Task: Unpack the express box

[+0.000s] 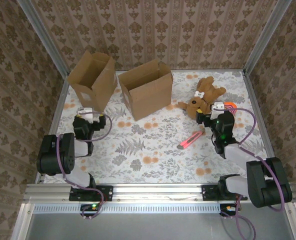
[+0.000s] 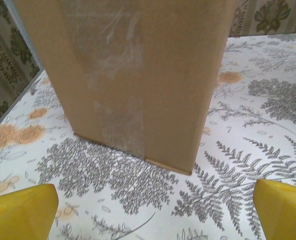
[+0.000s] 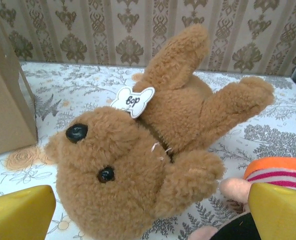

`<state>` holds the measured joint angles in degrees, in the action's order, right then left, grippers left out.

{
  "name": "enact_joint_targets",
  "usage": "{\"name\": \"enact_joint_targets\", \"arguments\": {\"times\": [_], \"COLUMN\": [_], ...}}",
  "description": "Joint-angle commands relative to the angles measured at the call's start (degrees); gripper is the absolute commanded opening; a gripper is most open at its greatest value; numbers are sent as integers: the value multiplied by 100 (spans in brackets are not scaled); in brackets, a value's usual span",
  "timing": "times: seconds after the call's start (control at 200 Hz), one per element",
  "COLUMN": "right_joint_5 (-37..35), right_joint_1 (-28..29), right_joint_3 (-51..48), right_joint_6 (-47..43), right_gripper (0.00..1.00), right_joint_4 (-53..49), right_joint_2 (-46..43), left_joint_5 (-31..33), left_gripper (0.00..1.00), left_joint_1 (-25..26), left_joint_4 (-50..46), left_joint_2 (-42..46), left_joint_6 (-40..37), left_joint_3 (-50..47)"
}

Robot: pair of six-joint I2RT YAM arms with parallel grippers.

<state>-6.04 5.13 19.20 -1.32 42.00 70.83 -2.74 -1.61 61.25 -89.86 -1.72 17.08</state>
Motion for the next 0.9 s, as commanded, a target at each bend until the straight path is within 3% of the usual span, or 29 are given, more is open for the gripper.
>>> {"name": "enact_joint_targets", "arguments": {"times": [0.0, 0.125, 0.255, 0.325, 0.39, 0.895], "right_joint_5": [-336, -318, -111, 292, 575, 552], "right_joint_1": [28, 15, -222, -389, -545, -539], "right_joint_3": [-231, 152, 136, 457, 454, 420], "right_joint_6": [-56, -44, 146, 232, 363, 352], "right_gripper": [100, 100, 100, 100, 100, 100], "right_joint_4": [990, 896, 1478, 575, 637, 687], "right_joint_2": [586, 1291, 1811, 1682, 1710, 1680], "left_joint_5": [192, -57, -189, -193, -195, -187], "left_gripper": [100, 100, 100, 100, 100, 100], "left_joint_1": [-33, 17, 110, 110, 109, 115], "left_joint_4": [125, -736, -849, -884, -897, -895], "left_joint_2": [66, 88, 78, 79, 90, 83], "left_joint_6": [148, -11, -183, -185, -180, -189], "left_joint_3": [6, 466, 527, 547, 551, 551]}}
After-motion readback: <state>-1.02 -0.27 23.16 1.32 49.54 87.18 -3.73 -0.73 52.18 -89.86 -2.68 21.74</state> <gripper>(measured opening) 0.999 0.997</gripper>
